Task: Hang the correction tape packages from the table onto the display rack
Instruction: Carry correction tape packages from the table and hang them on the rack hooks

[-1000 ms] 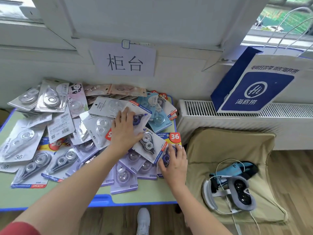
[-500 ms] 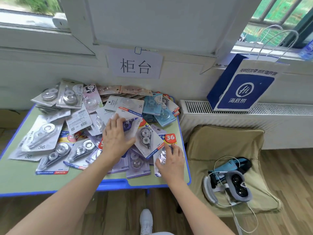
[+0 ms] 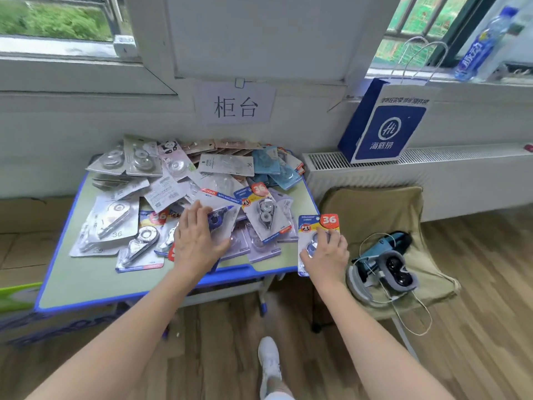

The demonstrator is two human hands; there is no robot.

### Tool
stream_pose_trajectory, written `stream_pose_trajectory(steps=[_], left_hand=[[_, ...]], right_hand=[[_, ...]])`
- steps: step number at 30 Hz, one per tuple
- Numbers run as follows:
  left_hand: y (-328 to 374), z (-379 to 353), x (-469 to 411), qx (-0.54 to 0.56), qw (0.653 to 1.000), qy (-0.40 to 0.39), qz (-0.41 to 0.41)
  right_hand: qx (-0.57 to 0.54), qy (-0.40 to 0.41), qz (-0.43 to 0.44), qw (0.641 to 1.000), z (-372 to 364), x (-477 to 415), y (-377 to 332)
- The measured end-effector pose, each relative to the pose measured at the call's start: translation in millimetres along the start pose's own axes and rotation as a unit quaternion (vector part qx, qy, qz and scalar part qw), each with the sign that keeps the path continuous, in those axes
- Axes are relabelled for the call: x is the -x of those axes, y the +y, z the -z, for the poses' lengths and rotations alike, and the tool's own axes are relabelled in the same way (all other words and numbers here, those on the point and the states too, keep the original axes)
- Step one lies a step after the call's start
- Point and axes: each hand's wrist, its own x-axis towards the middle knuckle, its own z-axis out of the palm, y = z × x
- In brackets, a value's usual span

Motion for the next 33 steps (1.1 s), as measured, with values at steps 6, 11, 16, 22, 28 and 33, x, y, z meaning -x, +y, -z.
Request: stream_pose_trajectory(steps=[6,11,16,22,28,33], left_hand=[[9,0,32,-0.008,0.999,-0.024,-0.027],[55,-18,68,-0.011,0.994,-0.067,-0.082],[118,-52,129,0.001,0.989,-0.089,-0.122],[199,-104,242,-0.012,0.968,-0.145,-0.203],[289,-147,372,0.004,0.936,-0.198,-0.292],[361,-180,463,0.029,0.895,-0.241,-0.373]], right_hand=[[-0.029,0.032,0.015,0.999,17,35,4],[-0.037,0.035,-0.031,0.998,30,83,49],[-0.068,0.063,-0.089,0.992,43,153,130],[-0.119,0.102,-0.188,0.970,65,269,247],[-0.117,0.160,-0.263,0.944,90,386,360],[-0.110,0.218,-0.325,0.914,115,459,442]])
